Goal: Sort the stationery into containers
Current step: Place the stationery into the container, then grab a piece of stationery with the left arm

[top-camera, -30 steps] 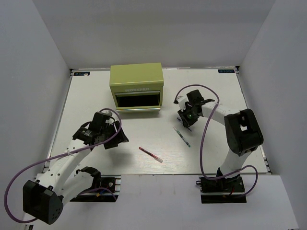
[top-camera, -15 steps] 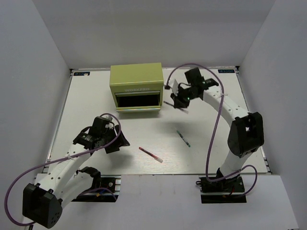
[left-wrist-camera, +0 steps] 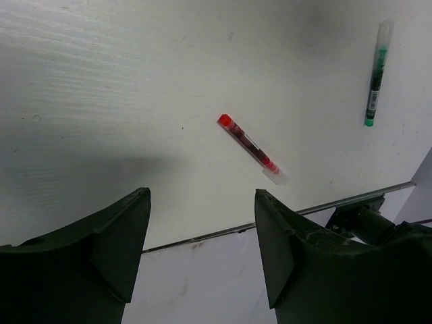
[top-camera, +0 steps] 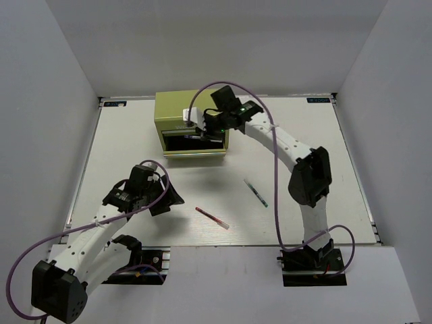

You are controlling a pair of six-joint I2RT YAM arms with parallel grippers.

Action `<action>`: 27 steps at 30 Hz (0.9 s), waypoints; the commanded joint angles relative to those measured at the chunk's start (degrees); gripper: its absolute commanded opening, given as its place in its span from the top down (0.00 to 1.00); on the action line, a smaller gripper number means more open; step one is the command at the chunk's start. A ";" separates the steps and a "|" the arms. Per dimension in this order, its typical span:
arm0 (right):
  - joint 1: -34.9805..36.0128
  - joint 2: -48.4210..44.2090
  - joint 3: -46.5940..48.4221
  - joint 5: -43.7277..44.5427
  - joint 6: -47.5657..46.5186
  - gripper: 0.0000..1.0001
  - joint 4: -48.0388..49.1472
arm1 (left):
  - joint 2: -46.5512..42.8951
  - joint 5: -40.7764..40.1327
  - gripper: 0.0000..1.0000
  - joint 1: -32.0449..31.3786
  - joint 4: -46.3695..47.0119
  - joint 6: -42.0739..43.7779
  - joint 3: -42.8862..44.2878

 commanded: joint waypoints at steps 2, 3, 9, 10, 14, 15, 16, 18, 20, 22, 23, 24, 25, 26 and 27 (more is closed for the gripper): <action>1.84 5.80 7.64 8.02 -1.41 0.96 4.29 | -1.97 1.31 0.27 -0.24 1.68 -1.57 -0.15; 2.28 6.52 7.83 8.82 -1.49 0.96 4.91 | -2.58 1.31 0.27 -0.24 1.69 -1.57 -0.15; 3.51 10.66 8.27 14.19 -2.46 0.80 7.56 | -3.11 2.54 0.27 -0.24 2.83 -3.33 -0.15; 3.60 11.44 8.45 14.37 -2.63 0.74 7.20 | -3.11 2.54 0.27 -0.24 2.83 -3.33 -0.15; 3.86 10.93 7.66 14.19 -1.67 0.60 5.88 | -2.58 4.21 0.27 -0.24 2.83 -3.86 -0.15; 3.86 10.14 7.13 13.84 -1.15 0.58 5.88 | -2.58 4.21 0.27 -0.76 2.83 -4.38 -0.15; 3.78 9.78 6.87 13.58 -0.36 0.56 5.97 | -2.58 4.73 0.27 -0.77 3.53 -4.39 -0.15; 3.60 7.77 5.38 12.88 0.09 0.56 5.88 | -2.06 4.74 0.27 -0.77 4.06 -4.39 -0.15; 3.51 5.48 4.32 12.00 1.84 0.58 5.45 | -1.45 5.27 0.29 -0.77 4.58 -5.00 -0.15; 3.34 1.36 3.09 10.42 4.38 0.62 4.31 | -0.14 5.97 0.30 -0.77 5.28 -5.00 0.38; 3.16 0.04 1.61 10.24 5.35 0.69 4.13 | 0.40 6.67 0.30 -0.77 5.29 -5.00 0.90; 2.64 -2.67 -0.84 10.06 7.28 0.73 4.12 | 1.01 6.67 0.30 -0.77 5.90 -4.31 0.91; 2.37 -5.83 -2.52 9.28 8.86 0.82 4.04 | 2.32 7.19 0.31 -1.29 5.91 -3.69 0.91; 1.59 -7.52 -8.46 8.83 9.57 0.85 4.04 | 3.12 7.20 0.33 -1.29 5.91 -3.68 0.91; 1.23 -10.67 -10.69 8.05 11.58 0.88 4.12 | 4.09 7.81 0.34 -1.29 5.91 -3.68 1.52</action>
